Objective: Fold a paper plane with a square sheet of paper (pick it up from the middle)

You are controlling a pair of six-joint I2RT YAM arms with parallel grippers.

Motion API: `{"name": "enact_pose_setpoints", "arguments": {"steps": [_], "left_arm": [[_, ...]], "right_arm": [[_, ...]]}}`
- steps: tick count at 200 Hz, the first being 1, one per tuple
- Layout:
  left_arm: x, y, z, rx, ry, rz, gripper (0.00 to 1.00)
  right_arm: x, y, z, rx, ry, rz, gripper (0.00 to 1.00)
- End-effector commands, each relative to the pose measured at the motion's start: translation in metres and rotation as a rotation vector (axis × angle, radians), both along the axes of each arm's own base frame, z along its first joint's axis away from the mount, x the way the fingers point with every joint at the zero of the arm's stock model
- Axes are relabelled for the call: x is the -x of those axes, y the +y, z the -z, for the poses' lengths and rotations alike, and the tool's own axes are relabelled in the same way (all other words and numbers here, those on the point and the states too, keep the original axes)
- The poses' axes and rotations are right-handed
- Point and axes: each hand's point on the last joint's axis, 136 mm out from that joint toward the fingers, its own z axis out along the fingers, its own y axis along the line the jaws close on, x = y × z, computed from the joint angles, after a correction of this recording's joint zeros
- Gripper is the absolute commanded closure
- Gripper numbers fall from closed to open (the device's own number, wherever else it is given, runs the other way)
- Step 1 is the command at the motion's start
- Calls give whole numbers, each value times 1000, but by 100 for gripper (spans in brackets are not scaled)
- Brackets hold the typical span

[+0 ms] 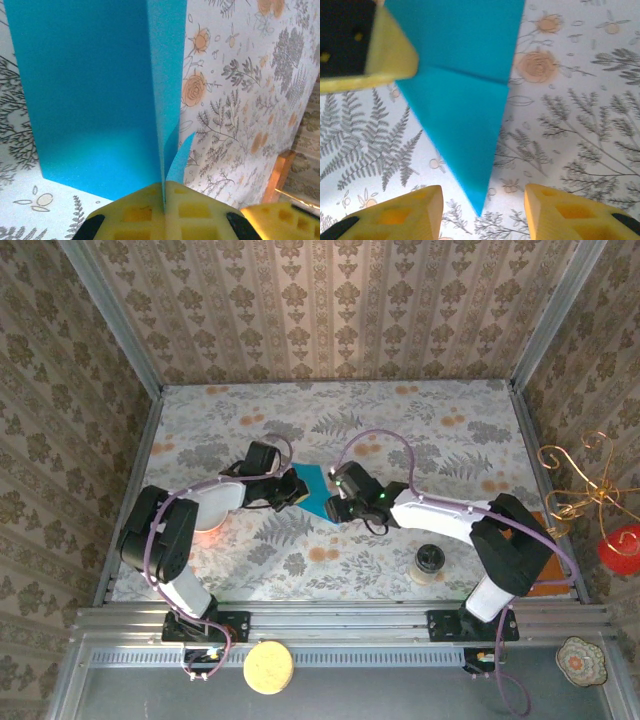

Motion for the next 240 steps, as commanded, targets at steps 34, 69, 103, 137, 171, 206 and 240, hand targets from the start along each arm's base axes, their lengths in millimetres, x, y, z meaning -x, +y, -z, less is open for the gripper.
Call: {"name": "enact_pose_setpoints", "arguments": {"steps": [34, 69, 103, 137, 171, 206, 240], "left_arm": [[-7, 5, -4, -75, 33, -71, 96], [-6, 1, -7, -68, 55, -79, 96], [-5, -2, -8, -62, 56, -81, 96], [-4, -2, -7, -61, 63, -88, 96], [-2, -2, -6, -63, 71, -91, 96], [0, -3, -5, -59, 75, -88, 95], [1, -3, -6, -60, 78, -88, 95]], "right_arm": [[-11, 28, 10, 98, -142, -138, 52], [-19, 41, 21, 80, -145, -144, 56], [-26, 47, 31, 72, -151, -124, 54], [-32, 45, 36, 91, -170, -102, 54], [-33, 43, 36, 91, -184, -96, 57], [-31, 42, 40, 98, -184, -100, 63], [-33, 36, 46, 131, -184, -89, 63]]}}
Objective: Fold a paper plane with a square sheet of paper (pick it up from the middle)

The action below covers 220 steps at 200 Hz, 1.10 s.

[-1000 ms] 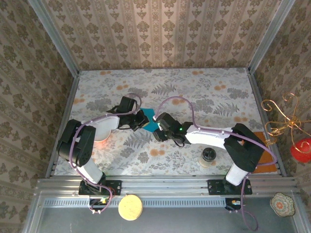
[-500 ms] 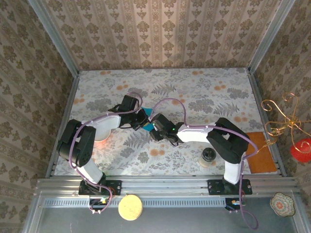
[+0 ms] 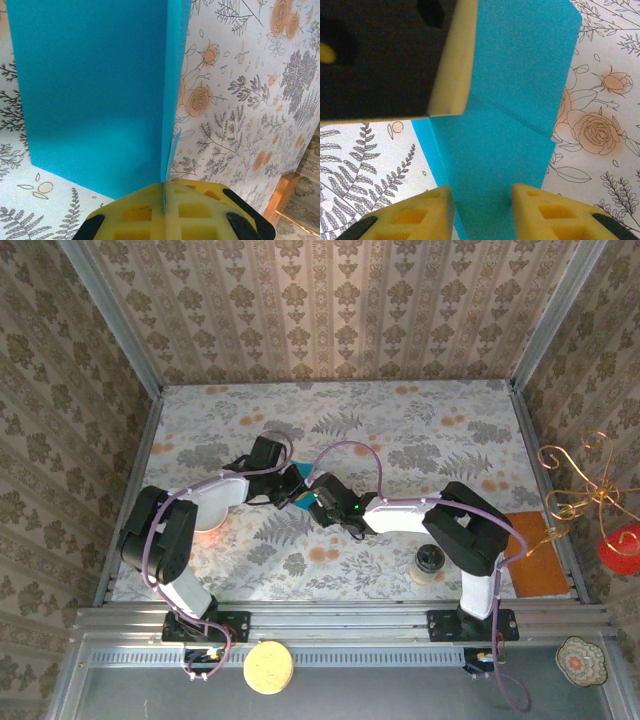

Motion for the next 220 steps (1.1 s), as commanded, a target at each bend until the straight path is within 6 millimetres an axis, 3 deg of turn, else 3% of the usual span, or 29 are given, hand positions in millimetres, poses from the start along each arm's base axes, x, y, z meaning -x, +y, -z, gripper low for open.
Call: {"name": "enact_pose_setpoints", "arguments": {"steps": [1, 66, 141, 178, 220], "left_arm": [[4, -1, -1, -4, 25, -12, 95], [3, -1, -5, -5, 22, -9, 95], [2, 2, -5, -8, 20, -18, 89], [-4, 20, -10, -28, 7, -42, 78], [-24, 65, -22, -59, -25, -116, 67]], "right_arm": [[-3, -6, 8, 42, -22, 15, 62], [-1, -10, 14, 68, -19, 15, 60], [-1, -12, 14, 71, -24, 16, 78], [5, -10, 18, 64, 3, -7, 79], [13, -7, 23, 63, 53, -44, 78]]}}
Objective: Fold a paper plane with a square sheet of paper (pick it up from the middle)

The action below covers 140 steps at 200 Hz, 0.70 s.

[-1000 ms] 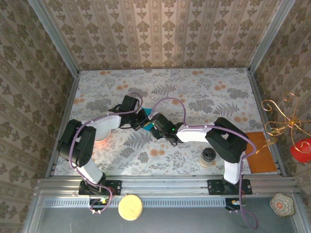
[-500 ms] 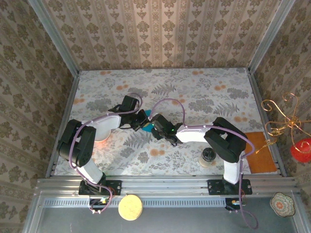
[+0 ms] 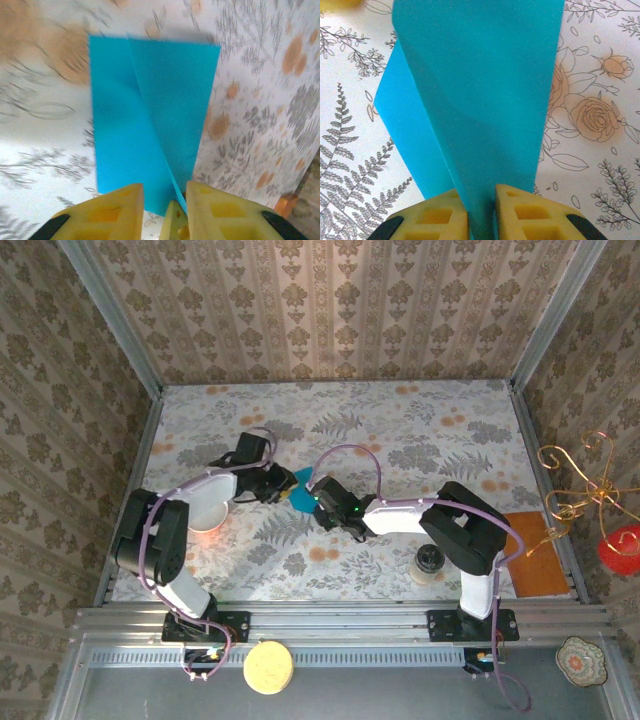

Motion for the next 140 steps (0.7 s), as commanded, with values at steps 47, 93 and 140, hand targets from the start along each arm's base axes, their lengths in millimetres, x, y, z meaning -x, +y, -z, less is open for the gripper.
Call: {"name": "enact_pose_setpoints", "arguments": {"steps": [47, 93, 140], "left_arm": [[-2, 46, -26, -36, -90, -74, 63], [20, 50, -20, -12, -113, -93, 62], [39, 36, -13, 21, -136, -70, 61]], "right_arm": [[18, 9, 15, -24, 157, -55, 76], [18, 11, 18, -60, 244, -44, 79], [20, 10, 24, -139, 350, -6, 80]]}}
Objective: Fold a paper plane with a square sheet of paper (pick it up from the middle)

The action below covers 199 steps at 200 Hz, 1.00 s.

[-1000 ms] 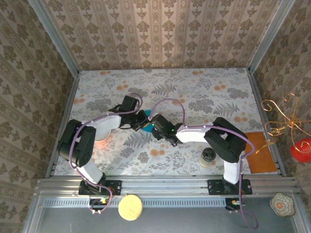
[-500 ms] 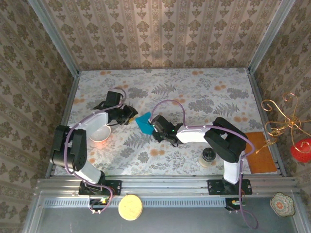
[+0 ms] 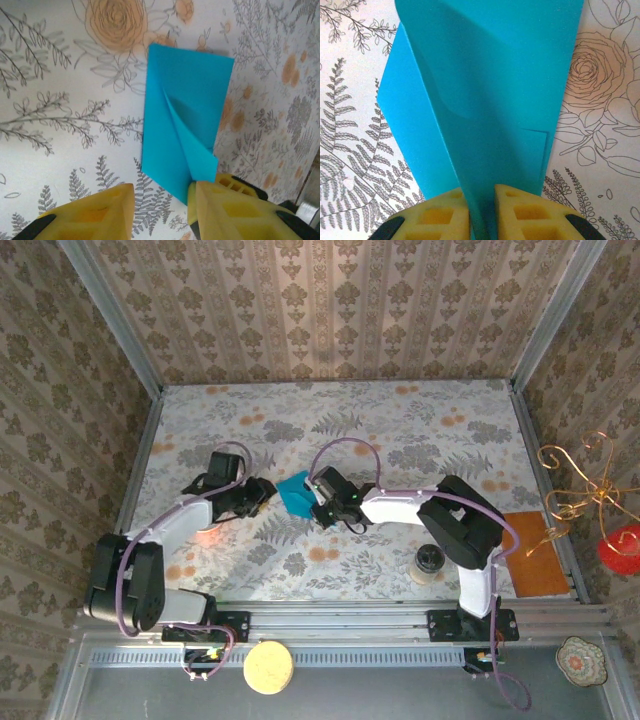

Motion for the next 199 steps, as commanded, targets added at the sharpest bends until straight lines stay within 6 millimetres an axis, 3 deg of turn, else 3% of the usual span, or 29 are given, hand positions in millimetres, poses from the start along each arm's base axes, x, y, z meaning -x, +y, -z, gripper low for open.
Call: {"name": "enact_pose_setpoints", "arguments": {"steps": [1, 50, 113, 199], "left_arm": [[1, -10, -7, 28, -51, 2, 61], [8, -37, 6, 71, -56, 58, 61], [-3, -75, 10, 110, -80, 162, 59], [-13, -83, 24, 43, -83, 224, 54]], "right_arm": [[13, -3, 17, -32, 133, 22, 80], [10, -4, 14, -200, 227, 75, 81], [6, -7, 6, -381, 328, 124, 81], [-1, -14, 5, -480, 372, 169, 82]]}}
